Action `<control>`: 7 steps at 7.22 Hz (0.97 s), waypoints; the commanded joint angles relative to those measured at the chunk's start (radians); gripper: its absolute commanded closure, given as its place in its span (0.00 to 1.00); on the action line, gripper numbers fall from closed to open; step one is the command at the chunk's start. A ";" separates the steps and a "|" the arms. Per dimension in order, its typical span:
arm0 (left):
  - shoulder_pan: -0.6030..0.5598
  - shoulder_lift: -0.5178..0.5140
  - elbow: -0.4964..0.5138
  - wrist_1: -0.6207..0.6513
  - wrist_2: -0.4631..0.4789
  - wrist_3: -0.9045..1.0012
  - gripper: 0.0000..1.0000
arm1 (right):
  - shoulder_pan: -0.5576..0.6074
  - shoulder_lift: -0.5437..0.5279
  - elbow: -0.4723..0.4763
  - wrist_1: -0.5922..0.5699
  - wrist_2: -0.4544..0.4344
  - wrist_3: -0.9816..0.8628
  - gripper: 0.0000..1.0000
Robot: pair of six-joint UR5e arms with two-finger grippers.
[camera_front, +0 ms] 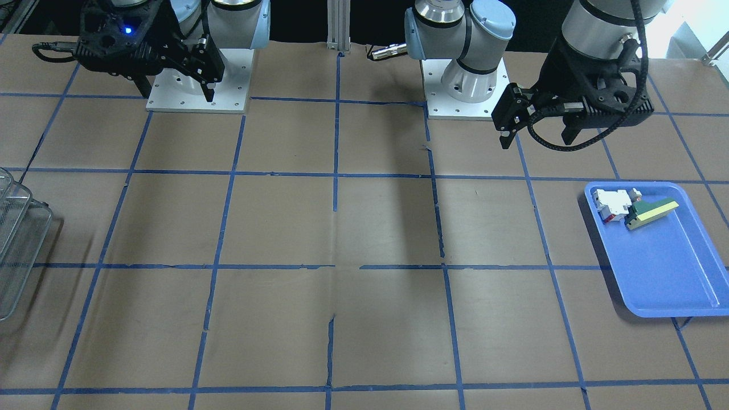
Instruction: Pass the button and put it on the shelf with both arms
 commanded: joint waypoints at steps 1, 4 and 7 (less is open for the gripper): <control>0.000 0.000 0.000 0.000 -0.001 0.000 0.00 | -0.005 -0.008 0.002 -0.004 -0.003 -0.012 0.00; -0.001 0.000 -0.001 0.002 -0.001 0.000 0.00 | -0.034 -0.005 0.002 -0.010 0.010 -0.007 0.00; -0.001 0.000 -0.003 0.002 -0.001 0.000 0.00 | -0.080 -0.041 0.000 0.087 0.015 -0.001 0.00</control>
